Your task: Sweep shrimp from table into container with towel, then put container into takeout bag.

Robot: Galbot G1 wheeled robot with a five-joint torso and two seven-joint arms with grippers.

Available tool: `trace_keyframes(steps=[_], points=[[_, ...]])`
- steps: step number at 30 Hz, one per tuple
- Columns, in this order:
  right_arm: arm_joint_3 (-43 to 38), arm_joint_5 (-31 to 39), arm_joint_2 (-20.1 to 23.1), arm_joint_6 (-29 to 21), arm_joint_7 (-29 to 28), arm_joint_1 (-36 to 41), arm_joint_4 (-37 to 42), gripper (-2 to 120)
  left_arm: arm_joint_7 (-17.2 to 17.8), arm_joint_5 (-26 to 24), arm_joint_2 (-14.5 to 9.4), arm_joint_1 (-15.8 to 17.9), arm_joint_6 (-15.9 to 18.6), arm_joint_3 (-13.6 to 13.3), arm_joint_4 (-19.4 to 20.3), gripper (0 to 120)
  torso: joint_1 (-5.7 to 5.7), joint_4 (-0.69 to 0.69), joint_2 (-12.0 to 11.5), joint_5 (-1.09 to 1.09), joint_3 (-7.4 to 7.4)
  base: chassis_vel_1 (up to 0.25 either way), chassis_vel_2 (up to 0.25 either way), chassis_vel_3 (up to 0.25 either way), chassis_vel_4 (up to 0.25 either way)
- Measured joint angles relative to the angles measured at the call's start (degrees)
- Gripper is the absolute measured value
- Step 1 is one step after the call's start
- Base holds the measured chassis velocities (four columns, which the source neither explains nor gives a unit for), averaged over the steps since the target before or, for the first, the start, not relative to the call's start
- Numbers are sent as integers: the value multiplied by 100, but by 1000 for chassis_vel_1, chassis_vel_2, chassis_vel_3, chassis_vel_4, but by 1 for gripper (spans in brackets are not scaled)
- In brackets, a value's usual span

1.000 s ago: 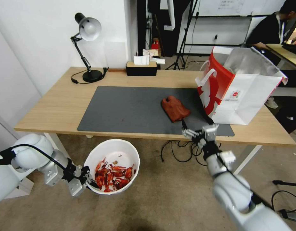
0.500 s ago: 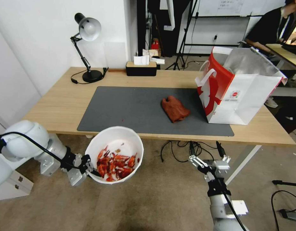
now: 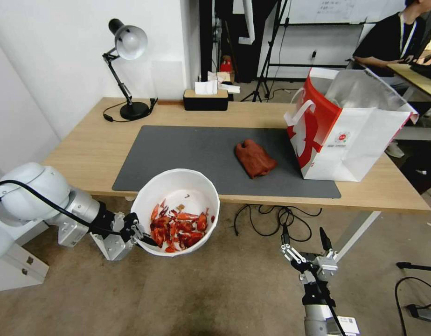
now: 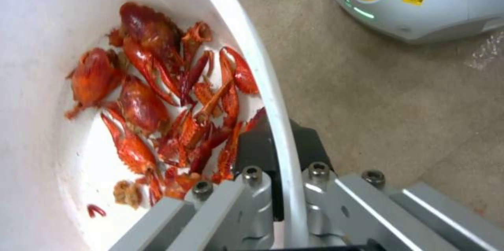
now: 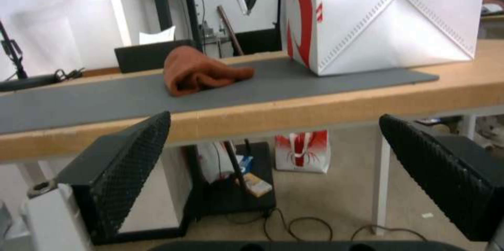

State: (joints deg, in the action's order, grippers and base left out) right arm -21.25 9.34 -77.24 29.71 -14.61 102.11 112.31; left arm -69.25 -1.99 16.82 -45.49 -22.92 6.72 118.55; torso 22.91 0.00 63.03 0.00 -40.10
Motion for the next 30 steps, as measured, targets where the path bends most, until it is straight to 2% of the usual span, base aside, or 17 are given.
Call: trace_keyframes(steps=[9,13,14,16,17,18,20,21,22,25,26,27,29,30], points=[[57,-1,10,-23,39,-19,-205,100,89,-93,-49,173,85,1,5,0,1,0,0,0,0,0,0,0,0],[215,42,173,-69,80,-174,-338,100,195,-308,-234,528,267,-19,37,0,1,0,0,0,0,0,0,0,0],[215,42,173,-69,80,-174,-338,100,195,-308,-234,528,267,-19,37,0,1,0,0,0,0,0,0,0,0],[244,44,193,-75,113,-204,-356,100,232,-446,-280,823,345,-199,7,0,1,4,0,3,0,0,0,0,0],[241,42,176,-73,136,-180,-356,100,248,-504,-239,1205,393,-465,-80,0,1,3,0,2,0,0,0,0,0],[241,42,176,-73,136,-180,-356,100,248,-504,-239,1205,393,-465,-80,0,1,3,0,2,0,0,0,0,0],[219,30,137,-63,171,-135,-355,100,247,-544,-97,1914,398,-1095,-262,0,1,-1,0,0,0,0,0,0,0],[195,23,118,-51,187,-114,-350,100,233,-549,30,2373,379,-1494,-397,0,1,-2,0,-1,0,0,0,0,0],[195,23,118,-51,187,-114,-350,100,233,-549,30,2373,379,-1494,-397,0,1,-2,0,-1,0,0,0,0,0],[155,-10,47,-43,210,-88,-332,100,162,-547,495,3477,353,-2413,-783,0,1,-2,-1,1,-1,0,0,0,0],[155,-10,47,-43,210,-88,-332,100,162,-547,495,3477,353,-2413,-783,0,1,-2,-1,1,-1,0,0,0,0],[152,-35,19,-43,216,-89,-327,100,142,-542,673,3807,349,-2710,-927,0,1,-1,-2,1,-1,0,0,0,0],[148,-105,-35,-44,217,-95,-314,100,111,-542,986,4314,312,-3125,-1209,0,1,-2,-1,1,-1,0,0,0,0],[148,-105,-35,-44,217,-95,-314,100,111,-542,986,4314,312,-3125,-1209,0,1,-2,-1,1,-1,0,0,0,0]])
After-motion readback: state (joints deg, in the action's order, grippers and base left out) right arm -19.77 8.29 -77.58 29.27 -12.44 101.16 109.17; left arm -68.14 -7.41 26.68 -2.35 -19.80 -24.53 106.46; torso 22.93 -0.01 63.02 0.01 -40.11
